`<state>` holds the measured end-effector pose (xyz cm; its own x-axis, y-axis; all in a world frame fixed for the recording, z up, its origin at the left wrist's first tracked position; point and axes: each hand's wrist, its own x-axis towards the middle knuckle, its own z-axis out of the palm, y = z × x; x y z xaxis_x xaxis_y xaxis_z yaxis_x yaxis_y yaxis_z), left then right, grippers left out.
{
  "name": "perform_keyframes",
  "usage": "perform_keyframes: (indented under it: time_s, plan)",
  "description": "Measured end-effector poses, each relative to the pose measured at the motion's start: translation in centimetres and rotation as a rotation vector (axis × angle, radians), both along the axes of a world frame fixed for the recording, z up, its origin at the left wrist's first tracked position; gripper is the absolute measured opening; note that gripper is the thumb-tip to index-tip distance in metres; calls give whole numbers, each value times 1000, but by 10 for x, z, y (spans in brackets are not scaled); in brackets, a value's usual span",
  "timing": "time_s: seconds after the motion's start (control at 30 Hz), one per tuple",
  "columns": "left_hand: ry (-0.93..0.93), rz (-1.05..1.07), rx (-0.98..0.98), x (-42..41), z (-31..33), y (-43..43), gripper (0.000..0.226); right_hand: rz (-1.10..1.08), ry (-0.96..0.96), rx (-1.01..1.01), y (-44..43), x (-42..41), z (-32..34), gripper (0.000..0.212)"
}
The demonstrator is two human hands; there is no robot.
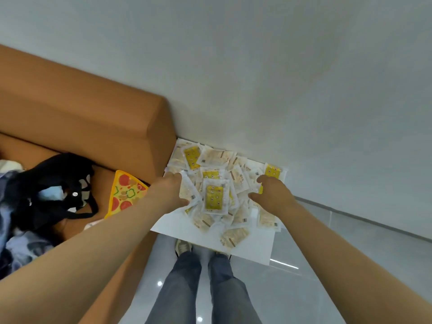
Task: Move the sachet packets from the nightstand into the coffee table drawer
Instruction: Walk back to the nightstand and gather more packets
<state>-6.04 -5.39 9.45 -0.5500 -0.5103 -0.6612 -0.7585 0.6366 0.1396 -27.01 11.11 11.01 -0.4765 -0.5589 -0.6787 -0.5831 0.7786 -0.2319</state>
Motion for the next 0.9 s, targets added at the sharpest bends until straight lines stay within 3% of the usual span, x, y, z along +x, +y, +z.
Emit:
perform_keyframes:
  time_s: [0.27,0.43,0.53,0.6,0.77,0.9]
  plan:
    - [-65,15,-9,-10,-93,-11,74,-101,-64,108,-19,-9,-94,62]
    - [-55,36,-59,-11,-138,-16,104,-246,-69,54,-26,-10,-141,74]
    - [-41,62,-83,-15,-155,-17,111,-353,-37,-4,-31,-11,-158,80]
    - [-37,78,-118,-19,-160,-15,110,-380,7,-8,-30,-12,-165,76]
    - [-38,92,-111,-26,-163,-14,98,-360,21,-116,-26,-12,-171,34]
    - [17,225,46,-26,-159,-18,77,-338,6,-181,-23,-9,-164,37]
